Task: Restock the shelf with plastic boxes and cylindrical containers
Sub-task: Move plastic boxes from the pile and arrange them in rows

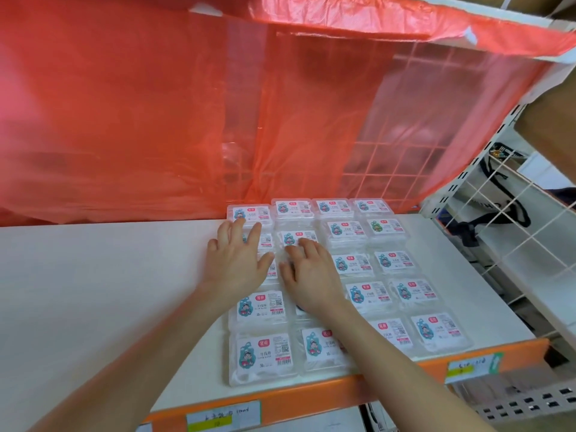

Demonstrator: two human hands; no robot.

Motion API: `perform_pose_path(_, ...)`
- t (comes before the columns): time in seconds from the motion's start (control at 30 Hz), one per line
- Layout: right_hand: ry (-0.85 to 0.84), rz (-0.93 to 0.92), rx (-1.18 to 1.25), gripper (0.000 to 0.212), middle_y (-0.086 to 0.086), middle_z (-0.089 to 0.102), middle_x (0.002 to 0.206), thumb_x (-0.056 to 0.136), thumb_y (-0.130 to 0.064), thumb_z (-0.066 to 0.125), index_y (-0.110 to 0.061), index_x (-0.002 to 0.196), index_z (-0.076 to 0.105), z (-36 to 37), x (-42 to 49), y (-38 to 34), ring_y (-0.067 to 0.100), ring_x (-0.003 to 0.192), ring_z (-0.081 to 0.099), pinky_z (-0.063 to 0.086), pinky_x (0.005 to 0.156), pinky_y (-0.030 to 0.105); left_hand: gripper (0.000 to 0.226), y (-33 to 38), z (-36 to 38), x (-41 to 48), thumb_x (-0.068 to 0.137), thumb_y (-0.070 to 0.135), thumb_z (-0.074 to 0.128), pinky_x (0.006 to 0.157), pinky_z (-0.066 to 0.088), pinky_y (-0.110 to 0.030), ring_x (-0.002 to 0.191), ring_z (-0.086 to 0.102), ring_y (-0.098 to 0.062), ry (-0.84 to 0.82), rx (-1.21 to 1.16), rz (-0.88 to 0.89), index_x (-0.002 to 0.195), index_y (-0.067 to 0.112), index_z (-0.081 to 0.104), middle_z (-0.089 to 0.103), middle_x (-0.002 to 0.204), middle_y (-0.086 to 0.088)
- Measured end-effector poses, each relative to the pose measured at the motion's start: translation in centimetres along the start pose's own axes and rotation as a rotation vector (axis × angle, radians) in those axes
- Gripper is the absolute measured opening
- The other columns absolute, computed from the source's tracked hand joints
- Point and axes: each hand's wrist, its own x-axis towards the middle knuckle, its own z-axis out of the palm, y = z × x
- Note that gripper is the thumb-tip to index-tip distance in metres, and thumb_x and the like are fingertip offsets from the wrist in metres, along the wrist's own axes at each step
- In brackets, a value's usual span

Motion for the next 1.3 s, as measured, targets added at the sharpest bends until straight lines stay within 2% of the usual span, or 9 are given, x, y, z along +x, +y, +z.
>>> perform_pose_path(0.2, -0.003, 0.004, 0.010, 0.043, 0.011, 0.041, 0.139, 0.096, -0.032, 0.033, -0.012, 0.132, 0.046, -0.2, -0.1, -0.1, 0.023, 0.131, 0.032, 0.021, 0.109, 0.034, 0.064, 0.4, 0.0, 0.9, 0.093, 0.050, 0.034, 0.108, 0.017, -0.044, 0.140, 0.000, -0.027, -0.057, -0.027, -0.028, 0.147, 0.023, 0.014, 0.004, 0.154, -0.006)
perform_pose_path(0.57, -0.010, 0.012, 0.031, 0.043, 0.011, 0.040, 0.140, 0.097, -0.033, 0.033, -0.012, 0.132, 0.046, -0.4, -0.2, -0.2, 0.025, 0.131, 0.031, 0.021, 0.109, 0.036, 0.063, 0.2, -0.4, 1.1, 0.094, 0.048, 0.035, 0.109, 0.015, -0.044, 0.140, -0.001, -0.029, -0.075, -0.029, -0.017, 0.147, 0.022, 0.014, 0.005, 0.154, -0.007)
perform_pose_path(0.7, -0.030, 0.013, 0.022, 0.043, 0.010, 0.040, 0.139, 0.097, -0.033, 0.032, -0.012, 0.132, 0.045, -0.6, -0.1, -0.4, 0.025, 0.130, 0.030, 0.021, 0.108, 0.035, 0.060, -0.3, -0.9, 0.5, 0.094, 0.046, 0.038, 0.108, 0.017, -0.042, 0.140, 0.004, -0.026, -0.044, -0.029, 0.002, 0.145, 0.021, 0.021, 0.010, 0.153, -0.007)
perform_pose_path(0.87, -0.171, 0.010, -0.043, 0.044, 0.011, 0.040, 0.136, 0.097, -0.035, 0.033, -0.013, 0.134, 0.038, -1.9, 0.7, -0.8, 0.030, 0.129, 0.030, 0.026, 0.107, 0.042, 0.057, -1.6, -2.2, -1.5, 0.093, 0.044, 0.039, 0.104, 0.024, -0.037, 0.134, 0.022, -0.022, -0.012, -0.034, 0.005, 0.144, 0.021, 0.026, 0.030, 0.146, -0.004)
perform_pose_path(1.03, -0.127, -0.149, -0.005, 0.044, 0.012, 0.042, 0.134, 0.095, -0.036, 0.036, -0.015, 0.134, 0.038, -3.0, 1.8, -5.3, 0.030, 0.127, 0.032, 0.028, 0.102, 0.043, 0.053, -5.1, -3.7, -5.2, 0.094, 0.044, 0.037, 0.102, 0.028, -0.035, 0.131, 0.028, -0.021, 0.002, -0.007, -0.121, 0.142, 0.022, 0.029, 0.036, 0.143, -0.001)
perform_pose_path(1.3, -0.256, -0.471, 0.038, 0.045, 0.011, 0.034, 0.142, 0.096, -0.039, 0.033, -0.018, 0.136, 0.036, -0.1, 0.5, -17.3, 0.029, 0.131, 0.027, 0.026, 0.102, 0.043, 0.054, -12.6, -6.3, -13.8, 0.095, 0.047, 0.035, 0.101, 0.030, -0.033, 0.132, 0.028, -0.018, 0.015, 0.085, -0.444, 0.143, 0.024, 0.027, 0.032, 0.145, -0.001)
